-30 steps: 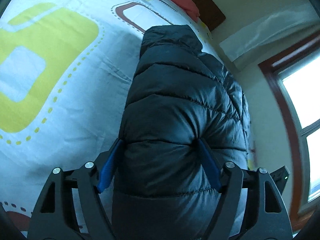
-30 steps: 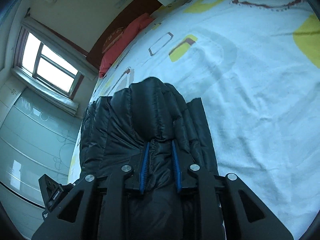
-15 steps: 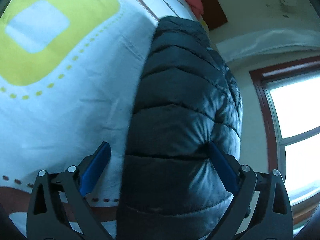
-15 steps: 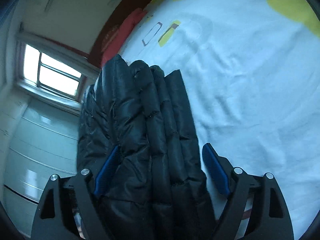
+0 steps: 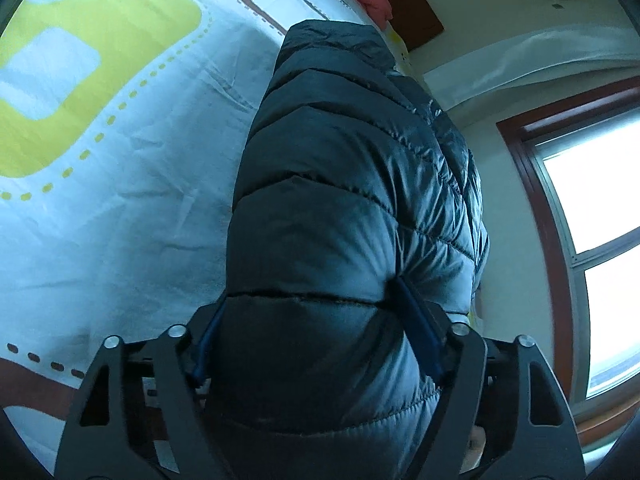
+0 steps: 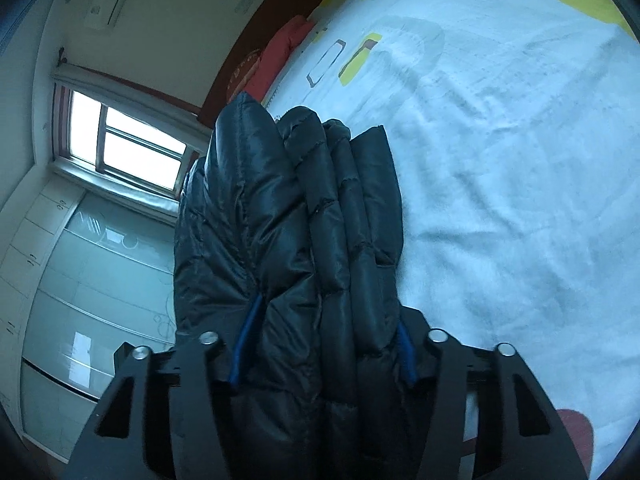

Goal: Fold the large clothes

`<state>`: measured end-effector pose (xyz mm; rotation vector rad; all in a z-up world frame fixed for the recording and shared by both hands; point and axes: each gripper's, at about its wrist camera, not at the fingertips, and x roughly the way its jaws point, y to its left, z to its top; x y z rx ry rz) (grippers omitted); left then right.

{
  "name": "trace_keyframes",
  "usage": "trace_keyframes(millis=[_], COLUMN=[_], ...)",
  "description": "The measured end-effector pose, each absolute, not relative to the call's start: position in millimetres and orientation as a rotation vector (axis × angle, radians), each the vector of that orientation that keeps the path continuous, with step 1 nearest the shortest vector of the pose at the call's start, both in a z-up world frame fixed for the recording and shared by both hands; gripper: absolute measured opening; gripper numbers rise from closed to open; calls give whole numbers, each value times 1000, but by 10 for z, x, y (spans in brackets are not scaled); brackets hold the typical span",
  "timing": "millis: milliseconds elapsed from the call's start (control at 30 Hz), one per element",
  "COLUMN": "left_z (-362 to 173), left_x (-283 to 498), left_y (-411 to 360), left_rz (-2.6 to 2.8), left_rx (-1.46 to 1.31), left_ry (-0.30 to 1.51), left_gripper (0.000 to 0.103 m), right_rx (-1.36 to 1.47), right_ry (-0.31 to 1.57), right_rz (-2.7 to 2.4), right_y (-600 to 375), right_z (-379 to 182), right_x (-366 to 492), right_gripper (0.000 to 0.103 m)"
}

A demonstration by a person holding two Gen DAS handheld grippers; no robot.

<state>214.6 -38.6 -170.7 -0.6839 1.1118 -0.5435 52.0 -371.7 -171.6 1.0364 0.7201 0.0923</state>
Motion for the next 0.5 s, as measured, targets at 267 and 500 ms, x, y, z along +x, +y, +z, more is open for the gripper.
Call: trace_keyframes(millis=[267, 500], left_z=[-1625, -1612], left_x=[2122, 2090], left_y=[-447, -409], left_rz=[-542, -550], left_rx=[-642, -626], left_ry=[1084, 1068], left_gripper=[65, 63], right_rx=[1053, 1062], right_ry=[684, 653], right_rz=[91, 94], right_y=[-3675, -3646], right_z=[-1728, -1721], right_x=[431, 411], right_gripper=[44, 42])
